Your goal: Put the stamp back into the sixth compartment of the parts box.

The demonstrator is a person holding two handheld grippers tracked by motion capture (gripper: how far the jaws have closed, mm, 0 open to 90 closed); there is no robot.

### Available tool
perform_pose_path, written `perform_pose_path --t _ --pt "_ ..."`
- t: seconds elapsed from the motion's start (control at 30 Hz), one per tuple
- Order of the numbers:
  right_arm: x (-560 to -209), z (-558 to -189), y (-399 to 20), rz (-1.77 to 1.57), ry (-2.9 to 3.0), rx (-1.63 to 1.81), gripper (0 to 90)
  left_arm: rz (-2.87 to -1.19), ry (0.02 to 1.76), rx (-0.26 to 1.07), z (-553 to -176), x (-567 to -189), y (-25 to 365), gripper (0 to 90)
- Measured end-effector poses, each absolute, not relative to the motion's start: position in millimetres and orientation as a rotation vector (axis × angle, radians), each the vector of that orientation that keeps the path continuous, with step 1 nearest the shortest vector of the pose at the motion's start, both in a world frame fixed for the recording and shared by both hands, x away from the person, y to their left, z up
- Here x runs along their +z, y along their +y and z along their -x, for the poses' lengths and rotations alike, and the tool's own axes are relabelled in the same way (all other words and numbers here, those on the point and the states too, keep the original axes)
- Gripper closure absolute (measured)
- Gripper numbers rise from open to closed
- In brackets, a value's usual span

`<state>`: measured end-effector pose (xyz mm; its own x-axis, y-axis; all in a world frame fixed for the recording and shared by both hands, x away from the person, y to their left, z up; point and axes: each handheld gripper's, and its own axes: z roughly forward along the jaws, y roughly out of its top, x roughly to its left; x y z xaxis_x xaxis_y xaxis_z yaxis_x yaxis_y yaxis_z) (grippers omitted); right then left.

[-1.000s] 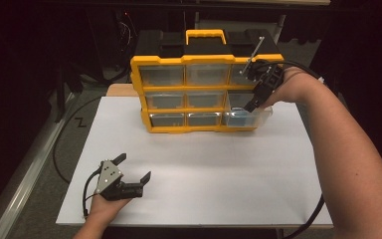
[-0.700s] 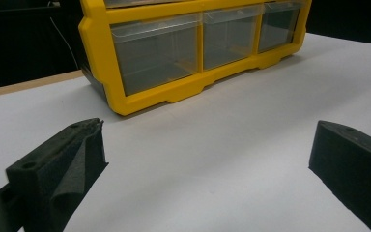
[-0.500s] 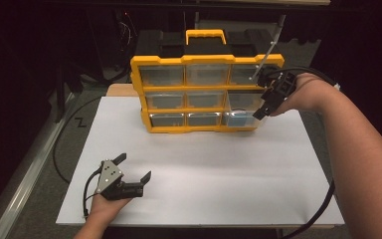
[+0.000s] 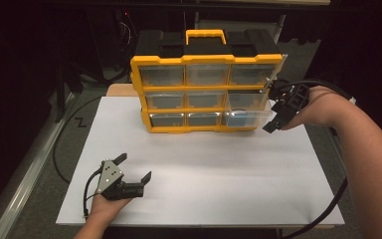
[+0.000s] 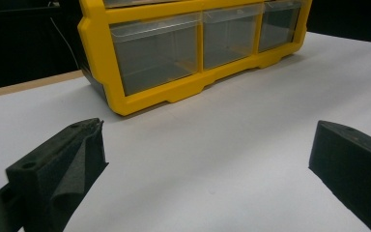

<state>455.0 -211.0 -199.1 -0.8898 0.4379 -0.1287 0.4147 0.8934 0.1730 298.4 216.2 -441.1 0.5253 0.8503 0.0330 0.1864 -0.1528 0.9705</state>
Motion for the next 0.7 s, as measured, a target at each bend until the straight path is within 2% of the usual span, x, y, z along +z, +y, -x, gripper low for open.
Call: perform_pose_path --t 0.7 --pt "-225 -434 -218 -0.68 2.919 0.188 19.5 -1.649 0.899 0.747 -299 -441 216 0.4"
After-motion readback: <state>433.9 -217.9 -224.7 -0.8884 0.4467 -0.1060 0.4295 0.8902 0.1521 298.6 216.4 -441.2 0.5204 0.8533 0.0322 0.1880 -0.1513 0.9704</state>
